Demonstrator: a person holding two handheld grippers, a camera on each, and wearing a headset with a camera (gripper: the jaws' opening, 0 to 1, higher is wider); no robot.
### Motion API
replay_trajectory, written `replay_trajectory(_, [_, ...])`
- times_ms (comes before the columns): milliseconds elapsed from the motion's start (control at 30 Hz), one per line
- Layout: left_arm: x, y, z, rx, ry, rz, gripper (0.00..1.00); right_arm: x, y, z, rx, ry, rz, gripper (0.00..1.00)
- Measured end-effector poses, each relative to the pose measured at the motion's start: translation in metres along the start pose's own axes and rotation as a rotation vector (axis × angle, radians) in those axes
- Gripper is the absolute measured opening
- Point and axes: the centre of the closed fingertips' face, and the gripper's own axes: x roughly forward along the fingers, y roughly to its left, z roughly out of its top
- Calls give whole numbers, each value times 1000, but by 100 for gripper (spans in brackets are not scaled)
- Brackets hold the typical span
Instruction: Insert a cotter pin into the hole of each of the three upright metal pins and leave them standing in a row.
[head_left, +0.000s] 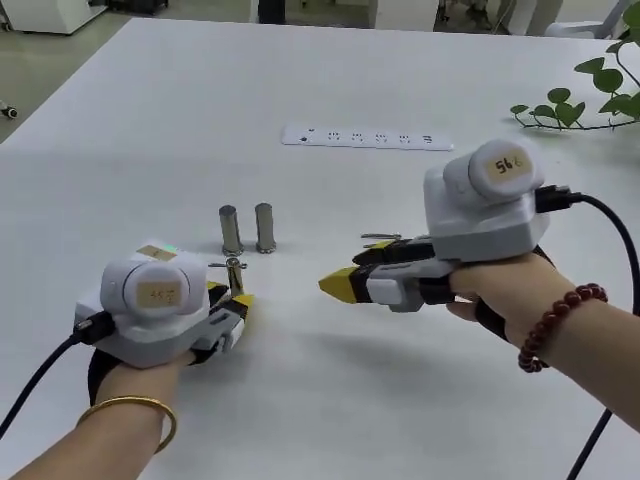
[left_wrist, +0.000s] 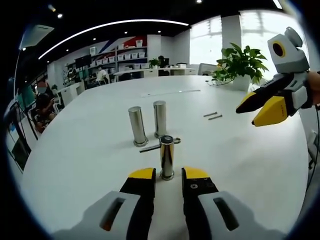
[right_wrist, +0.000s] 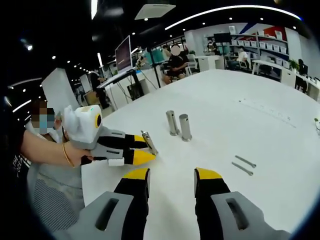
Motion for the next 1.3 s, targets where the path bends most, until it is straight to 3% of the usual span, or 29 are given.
replay_trajectory(133, [-6,4,2,-68,-3,6,24,3,-3,13,-28,-33,-6,32])
replay_trajectory(433, [-27,11,15,-85,-33,27,36,19,-12,34,-90,-84,-24,32])
replay_trajectory(633, [-46,8,13,-64,-16,28,44,35,-17,43,-124,-103,-38,31])
replay_trajectory(1000, [-72,7,28,-127,-91,20,50,72,-24,44,-154,-95,-54,28])
replay_trajectory(1300, [-90,-3,25,-96,-88,2,61,95,-25,45,-106,-110,-45,25])
